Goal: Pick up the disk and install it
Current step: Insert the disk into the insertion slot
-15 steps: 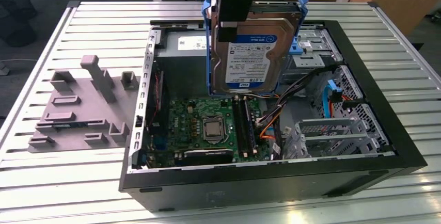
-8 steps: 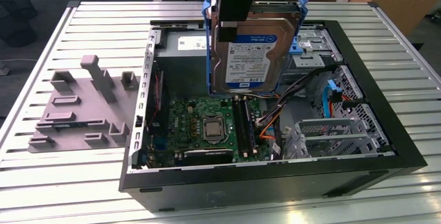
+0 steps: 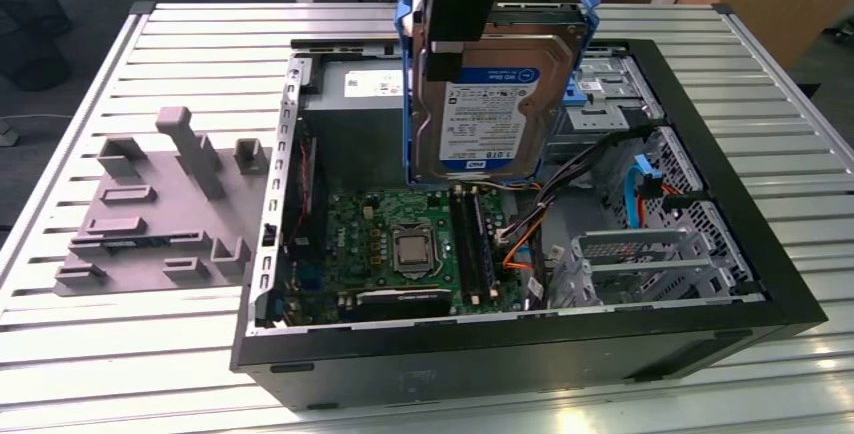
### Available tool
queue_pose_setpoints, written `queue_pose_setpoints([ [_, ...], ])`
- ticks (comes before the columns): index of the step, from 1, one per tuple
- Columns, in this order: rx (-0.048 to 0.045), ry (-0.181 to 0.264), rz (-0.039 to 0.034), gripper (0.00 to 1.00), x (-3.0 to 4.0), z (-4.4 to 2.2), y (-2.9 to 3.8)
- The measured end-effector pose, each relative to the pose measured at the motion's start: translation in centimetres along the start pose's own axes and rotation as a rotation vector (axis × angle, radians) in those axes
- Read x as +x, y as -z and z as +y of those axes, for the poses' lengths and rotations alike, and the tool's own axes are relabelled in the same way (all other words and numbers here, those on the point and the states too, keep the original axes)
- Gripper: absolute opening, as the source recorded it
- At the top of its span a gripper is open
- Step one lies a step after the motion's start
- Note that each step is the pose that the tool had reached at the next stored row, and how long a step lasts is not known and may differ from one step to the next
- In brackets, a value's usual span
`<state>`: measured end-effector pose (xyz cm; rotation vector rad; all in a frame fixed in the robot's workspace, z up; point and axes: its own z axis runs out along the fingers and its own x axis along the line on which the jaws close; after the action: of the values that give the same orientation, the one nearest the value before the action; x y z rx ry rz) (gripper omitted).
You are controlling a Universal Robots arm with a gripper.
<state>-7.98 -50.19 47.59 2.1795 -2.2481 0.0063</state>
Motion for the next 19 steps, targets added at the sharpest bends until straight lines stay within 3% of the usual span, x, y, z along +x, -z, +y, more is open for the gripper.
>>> queue_pose_setpoints([
  [19, 0.0001, 0.0, 0.0, 0.36, 0.12, -0.32, 0.0],
])
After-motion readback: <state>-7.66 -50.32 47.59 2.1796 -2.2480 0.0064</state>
